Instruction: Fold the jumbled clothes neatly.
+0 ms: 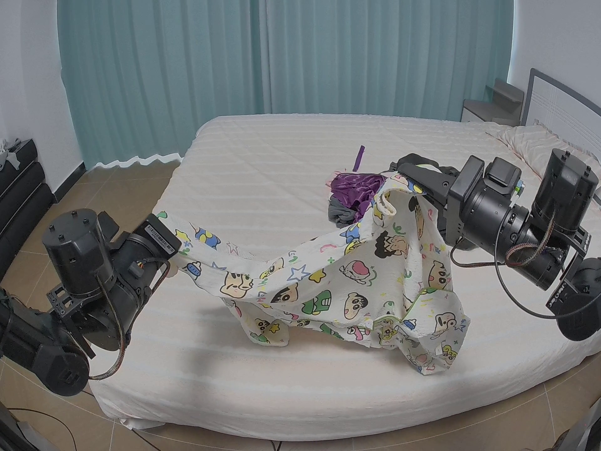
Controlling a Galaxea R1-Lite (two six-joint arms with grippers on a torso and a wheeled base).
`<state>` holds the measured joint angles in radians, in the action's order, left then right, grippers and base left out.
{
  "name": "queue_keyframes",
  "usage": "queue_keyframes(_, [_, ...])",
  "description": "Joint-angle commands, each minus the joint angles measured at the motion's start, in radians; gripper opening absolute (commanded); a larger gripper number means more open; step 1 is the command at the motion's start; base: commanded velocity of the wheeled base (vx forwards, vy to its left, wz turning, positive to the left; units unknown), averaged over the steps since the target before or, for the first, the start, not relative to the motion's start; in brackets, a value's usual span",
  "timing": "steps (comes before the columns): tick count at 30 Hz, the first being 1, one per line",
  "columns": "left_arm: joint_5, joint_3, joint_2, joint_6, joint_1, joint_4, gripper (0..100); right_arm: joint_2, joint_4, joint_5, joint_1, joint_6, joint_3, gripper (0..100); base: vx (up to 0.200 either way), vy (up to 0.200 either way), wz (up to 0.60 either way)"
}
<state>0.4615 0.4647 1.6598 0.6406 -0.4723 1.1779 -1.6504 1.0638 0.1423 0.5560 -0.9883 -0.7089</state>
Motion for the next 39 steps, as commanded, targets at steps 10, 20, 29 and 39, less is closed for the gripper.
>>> queue_keyframes(10, [0.002, 0.000, -0.003, 0.001, 0.000, 0.000, 0, 0.004, 0.001, 0.000, -0.005, 0.000, -0.001, 0, 0.000, 0.200, 0.00])
queue_keyframes(20, [-0.001, -0.001, -0.002, 0.001, -0.003, 0.000, 0, 0.012, 0.001, 0.000, -0.013, 0.000, -0.001, 0, 0.000, 0.120, 0.00])
queue_keyframes(29, [0.002, -0.003, -0.026, 0.001, -0.005, 0.000, 0, 0.029, -0.001, -0.001, -0.011, 0.003, 0.002, 0, -0.022, 0.000, 0.00])
queue_keyframes(39, [-0.003, -0.012, -0.129, -0.010, -0.015, -0.007, 0, 0.144, -0.004, 0.006, -0.021, 0.030, 0.005, 0, -0.200, 0.000, 0.00])
